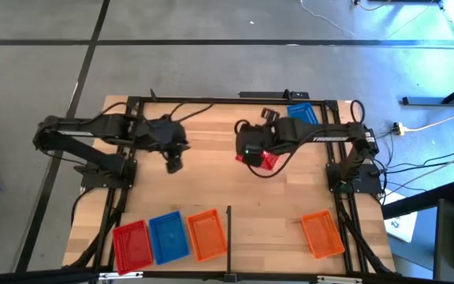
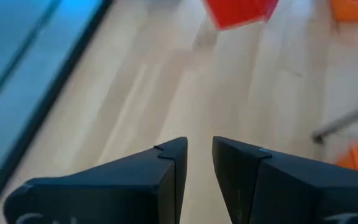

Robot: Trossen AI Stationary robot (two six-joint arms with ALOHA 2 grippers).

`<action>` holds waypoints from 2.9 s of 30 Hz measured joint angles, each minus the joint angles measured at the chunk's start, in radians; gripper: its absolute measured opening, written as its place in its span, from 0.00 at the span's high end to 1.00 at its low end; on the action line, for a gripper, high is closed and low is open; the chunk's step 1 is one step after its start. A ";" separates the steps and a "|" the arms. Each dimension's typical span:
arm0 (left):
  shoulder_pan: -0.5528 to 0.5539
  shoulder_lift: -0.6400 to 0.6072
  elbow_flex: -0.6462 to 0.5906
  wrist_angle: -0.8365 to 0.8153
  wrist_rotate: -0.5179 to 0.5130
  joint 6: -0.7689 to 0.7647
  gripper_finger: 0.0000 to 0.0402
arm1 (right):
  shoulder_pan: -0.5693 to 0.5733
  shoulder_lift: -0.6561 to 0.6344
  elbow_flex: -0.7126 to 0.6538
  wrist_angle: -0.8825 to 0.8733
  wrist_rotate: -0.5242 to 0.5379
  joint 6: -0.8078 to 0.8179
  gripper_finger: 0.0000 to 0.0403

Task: Stack baskets on shelf by color
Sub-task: Stack the red bin on top of the red bin on the shelf

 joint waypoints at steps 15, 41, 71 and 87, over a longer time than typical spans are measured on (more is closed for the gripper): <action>-0.006 0.136 -0.002 0.519 -0.210 0.488 0.83 | -0.009 0.000 0.052 0.269 0.241 -0.205 1.00; 0.072 0.146 -0.001 0.608 -0.305 0.613 0.83 | -0.026 0.000 0.052 0.555 0.436 -0.300 1.00; 0.131 0.215 0.000 0.642 -0.426 0.633 0.99 | -0.029 0.002 0.050 0.593 0.419 -0.306 1.00; 0.132 0.219 -0.002 0.618 -0.424 0.635 1.00 | -0.032 -0.001 0.052 0.621 0.340 -0.272 0.75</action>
